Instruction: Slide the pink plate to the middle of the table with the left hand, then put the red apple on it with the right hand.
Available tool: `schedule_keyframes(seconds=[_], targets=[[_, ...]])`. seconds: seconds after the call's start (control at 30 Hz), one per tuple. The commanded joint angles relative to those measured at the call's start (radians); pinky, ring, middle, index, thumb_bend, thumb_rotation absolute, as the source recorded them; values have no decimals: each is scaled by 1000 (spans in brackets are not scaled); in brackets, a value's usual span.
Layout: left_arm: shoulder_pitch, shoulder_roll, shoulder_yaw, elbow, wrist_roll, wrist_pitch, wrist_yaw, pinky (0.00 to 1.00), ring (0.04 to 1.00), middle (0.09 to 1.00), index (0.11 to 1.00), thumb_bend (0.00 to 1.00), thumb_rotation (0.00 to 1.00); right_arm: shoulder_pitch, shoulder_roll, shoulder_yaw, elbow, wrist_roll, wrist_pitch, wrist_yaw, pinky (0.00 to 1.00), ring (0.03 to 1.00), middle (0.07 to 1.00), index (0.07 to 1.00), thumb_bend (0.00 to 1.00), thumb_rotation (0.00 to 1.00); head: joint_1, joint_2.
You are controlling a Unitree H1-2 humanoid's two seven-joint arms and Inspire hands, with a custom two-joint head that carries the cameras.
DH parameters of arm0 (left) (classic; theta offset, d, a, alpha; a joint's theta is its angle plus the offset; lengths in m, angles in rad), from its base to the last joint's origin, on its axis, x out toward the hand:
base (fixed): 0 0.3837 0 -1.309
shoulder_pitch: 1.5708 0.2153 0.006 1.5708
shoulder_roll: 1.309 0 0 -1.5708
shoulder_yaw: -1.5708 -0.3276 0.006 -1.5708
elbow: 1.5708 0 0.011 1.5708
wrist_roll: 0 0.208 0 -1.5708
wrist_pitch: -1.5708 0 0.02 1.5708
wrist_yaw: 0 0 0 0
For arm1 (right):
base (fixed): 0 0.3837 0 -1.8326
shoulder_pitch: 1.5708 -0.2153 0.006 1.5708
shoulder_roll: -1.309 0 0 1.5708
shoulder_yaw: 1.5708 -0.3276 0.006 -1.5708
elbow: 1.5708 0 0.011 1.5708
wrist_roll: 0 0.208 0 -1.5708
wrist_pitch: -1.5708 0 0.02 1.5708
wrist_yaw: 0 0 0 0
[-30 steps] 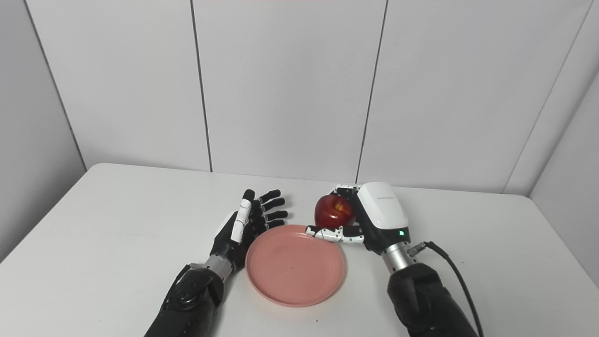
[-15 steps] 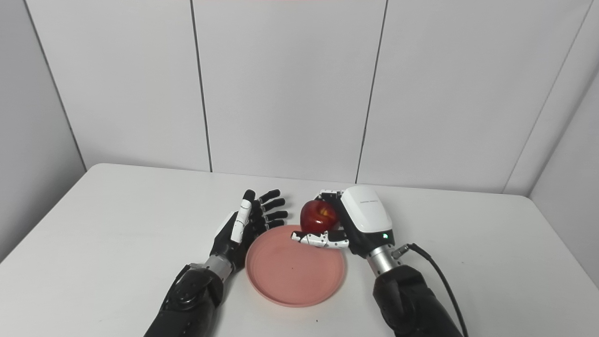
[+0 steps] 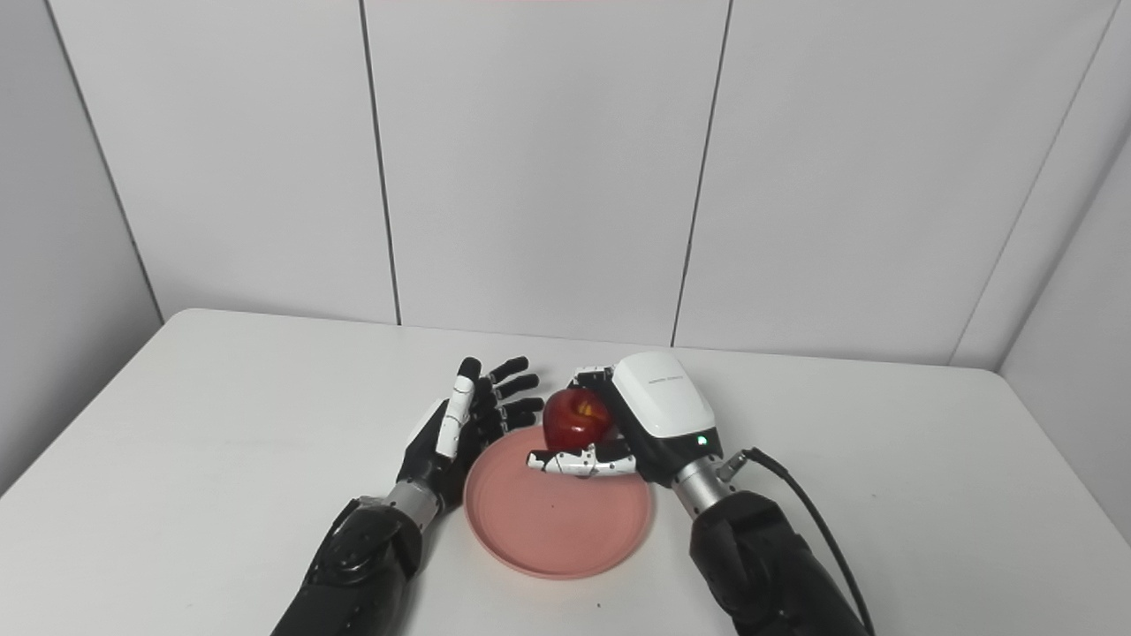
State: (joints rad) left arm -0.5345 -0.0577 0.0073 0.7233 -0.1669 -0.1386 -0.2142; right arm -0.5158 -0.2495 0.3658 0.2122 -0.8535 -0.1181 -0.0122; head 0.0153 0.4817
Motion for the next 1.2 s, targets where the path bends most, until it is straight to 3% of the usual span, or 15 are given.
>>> schedule_keyframes(seconds=[0.0, 0.1, 0.37, 0.67, 0.87, 1.17], targets=[[32, -8, -1, 52, 3, 43, 6, 805, 753, 829, 815, 831, 987, -68, 4, -9, -26, -4, 17, -2, 124, 182, 261, 357, 470, 620, 1, 0], [32, -9, 0, 49, 4, 45, 7, 804, 755, 833, 819, 829, 988, -71, 7, -4, -17, -8, 23, 12, 126, 186, 262, 354, 470, 616, 2, 1], [31, -12, 0, 50, 6, 43, 9, 797, 759, 829, 812, 829, 994, -85, 11, 14, 42, -22, 17, 20, 187, 261, 354, 507, 466, 669, 2, 1], [28, -15, 4, 54, 6, 41, 10, 818, 770, 823, 804, 832, 980, -95, 18, 30, 100, -21, 4, 6, 149, 213, 298, 430, 465, 646, 5, 2], [30, -14, -1, 48, 14, 47, 14, 821, 765, 818, 806, 818, 992, -98, 24, 44, 108, -24, 15, 17, 196, 270, 361, 512, 469, 673, 1, 3], [23, -10, -2, 67, 13, 41, 9, 846, 779, 840, 828, 830, 999, -103, 38, 66, 105, -30, 15, 20, 151, 212, 294, 433, 459, 640, 0, -1]])
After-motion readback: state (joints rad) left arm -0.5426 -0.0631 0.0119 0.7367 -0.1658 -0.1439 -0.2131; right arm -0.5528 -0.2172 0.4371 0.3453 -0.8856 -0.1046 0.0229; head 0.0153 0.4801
